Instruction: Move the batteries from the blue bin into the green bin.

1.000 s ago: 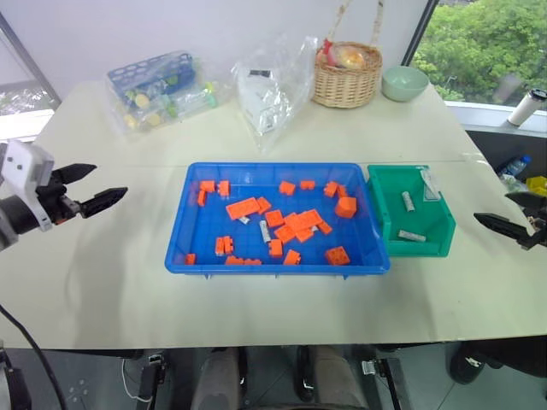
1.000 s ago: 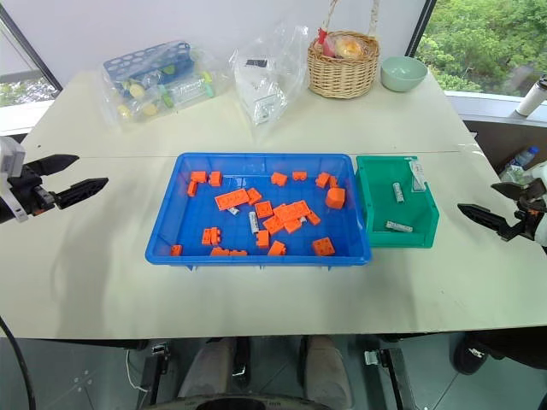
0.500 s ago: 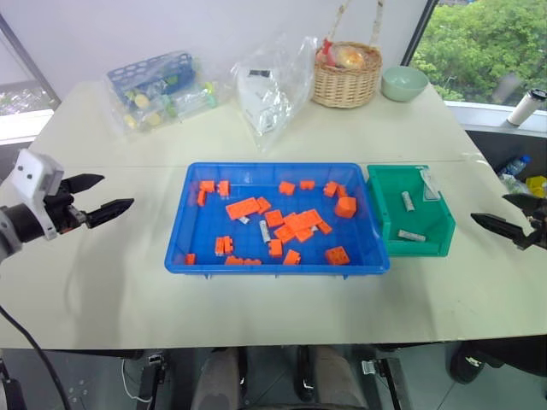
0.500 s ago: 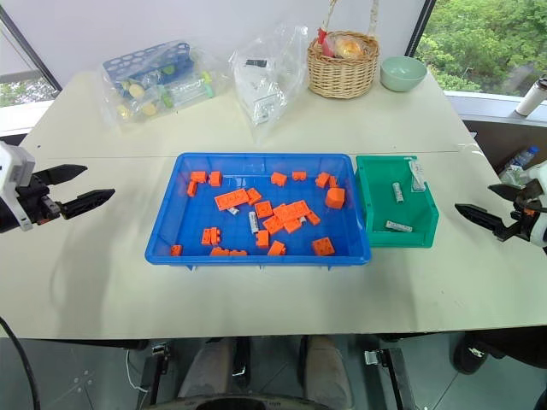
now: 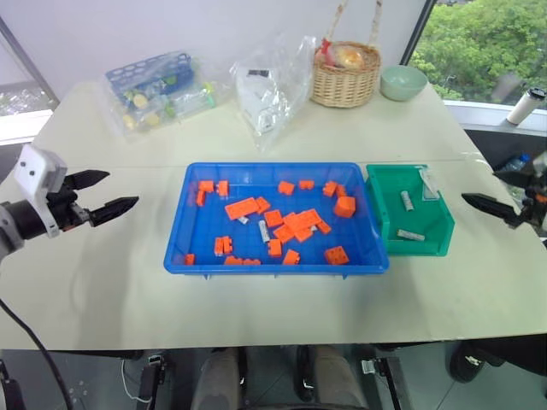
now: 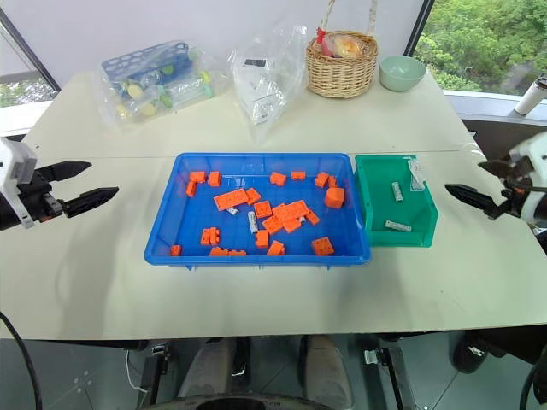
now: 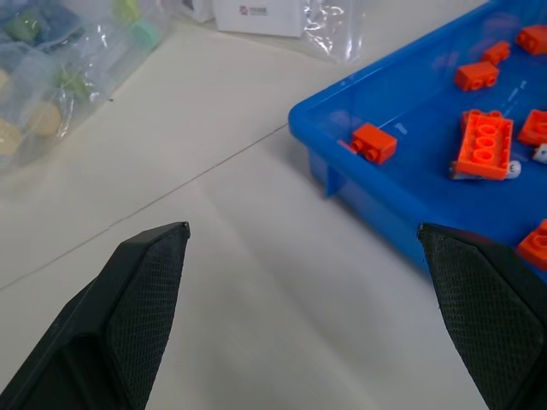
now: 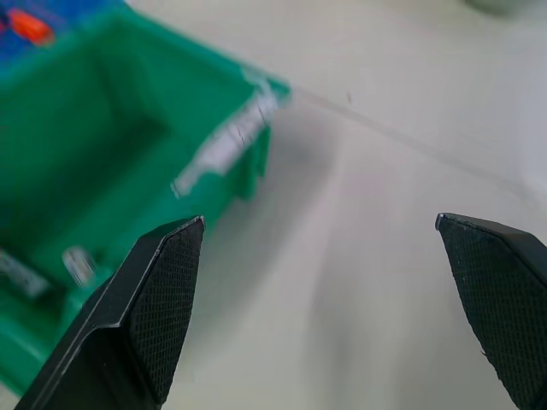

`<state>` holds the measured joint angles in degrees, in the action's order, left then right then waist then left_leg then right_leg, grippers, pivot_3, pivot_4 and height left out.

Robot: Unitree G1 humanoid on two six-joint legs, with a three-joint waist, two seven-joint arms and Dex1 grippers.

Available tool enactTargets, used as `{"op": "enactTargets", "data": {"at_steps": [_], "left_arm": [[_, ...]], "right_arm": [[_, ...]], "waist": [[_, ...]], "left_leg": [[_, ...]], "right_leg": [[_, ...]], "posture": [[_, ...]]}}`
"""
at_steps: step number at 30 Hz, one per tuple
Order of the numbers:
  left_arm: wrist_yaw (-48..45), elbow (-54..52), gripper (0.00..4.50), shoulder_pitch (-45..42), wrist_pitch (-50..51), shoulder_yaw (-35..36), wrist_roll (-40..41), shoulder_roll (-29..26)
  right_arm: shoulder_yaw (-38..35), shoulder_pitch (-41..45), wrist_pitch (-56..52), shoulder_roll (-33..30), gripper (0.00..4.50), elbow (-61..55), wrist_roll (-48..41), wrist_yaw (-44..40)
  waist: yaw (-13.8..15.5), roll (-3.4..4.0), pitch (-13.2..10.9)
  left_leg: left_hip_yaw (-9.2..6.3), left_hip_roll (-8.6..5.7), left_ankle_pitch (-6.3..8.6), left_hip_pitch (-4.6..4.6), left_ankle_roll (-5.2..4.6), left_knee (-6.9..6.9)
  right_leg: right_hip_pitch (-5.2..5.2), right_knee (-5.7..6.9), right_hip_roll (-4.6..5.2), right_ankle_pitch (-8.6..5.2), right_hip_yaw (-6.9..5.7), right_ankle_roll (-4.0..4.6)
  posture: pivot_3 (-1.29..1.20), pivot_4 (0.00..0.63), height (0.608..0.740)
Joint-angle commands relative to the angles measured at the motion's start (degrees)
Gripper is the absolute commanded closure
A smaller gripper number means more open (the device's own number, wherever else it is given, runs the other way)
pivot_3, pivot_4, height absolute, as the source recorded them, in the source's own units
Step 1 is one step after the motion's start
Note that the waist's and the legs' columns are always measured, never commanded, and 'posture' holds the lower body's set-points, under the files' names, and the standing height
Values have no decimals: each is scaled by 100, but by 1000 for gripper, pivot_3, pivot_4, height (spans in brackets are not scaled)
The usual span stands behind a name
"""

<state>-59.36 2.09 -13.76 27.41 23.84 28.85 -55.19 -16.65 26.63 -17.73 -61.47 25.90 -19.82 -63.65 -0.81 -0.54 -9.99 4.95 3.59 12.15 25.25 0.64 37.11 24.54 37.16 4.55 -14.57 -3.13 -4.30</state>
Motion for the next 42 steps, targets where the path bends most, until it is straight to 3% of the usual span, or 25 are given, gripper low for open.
{"op": "enactTargets", "data": {"at_steps": [1,8,12,16,22,29,40,42], "left_arm": [[-134,-572,0,-134,166,186,369,-162],[-551,-1280,0,188,407,81,724,-247],[-675,-1407,0,265,342,-87,726,-241],[-647,-1708,0,438,442,20,858,-175],[-529,-2030,0,838,489,260,949,-106],[-256,-2467,0,1293,541,554,1027,-25],[9,-2760,0,1549,603,778,1090,-45],[46,-2757,0,1515,606,753,1102,-61]], "right_arm": [[437,790,-299,127,43,-802,-253,-415],[1839,2490,-928,1330,43,-1686,-169,-695],[2829,3375,-924,2707,43,-1332,266,-536],[3652,3989,-245,3977,43,1,857,-717],[4112,4682,952,4938,43,2339,1659,-859],[4105,5039,1888,5509,43,4055,2392,-537],[3781,5068,2059,5777,43,4688,2776,-139],[3724,5054,2032,5787,547,4712,2813,-154]], "waist": [[-27,3,-2],[-8,10,-6],[-6,10,-6],[-11,9,-6],[3,4,-7],[-36,3,-6],[-41,4,-6],[-43,5,-7]], "left_leg": [[0,1,0,0,0,0],[-2,4,0,6,0,-4],[1,3,0,13,0,2],[1,2,0,14,0,2],[-1,-4,-1,21,0,6],[-3,0,-1,16,2,-2],[-3,2,-1,15,4,-4],[-3,2,-1,15,5,-4]], "right_leg": [[1,1,-1,0,0,0],[11,6,-5,0,0,1],[17,8,-4,3,-1,4],[18,13,-4,3,-1,4],[17,14,1,4,-2,3],[18,17,-3,4,-3,3],[20,18,-1,4,-3,5],[20,18,-1,4,-3,5]], "posture": [[0,150,736],[0,150,736],[0,150,736],[0,150,736],[0,150,736],[0,150,736],[0,150,736],[0,150,736]]}}
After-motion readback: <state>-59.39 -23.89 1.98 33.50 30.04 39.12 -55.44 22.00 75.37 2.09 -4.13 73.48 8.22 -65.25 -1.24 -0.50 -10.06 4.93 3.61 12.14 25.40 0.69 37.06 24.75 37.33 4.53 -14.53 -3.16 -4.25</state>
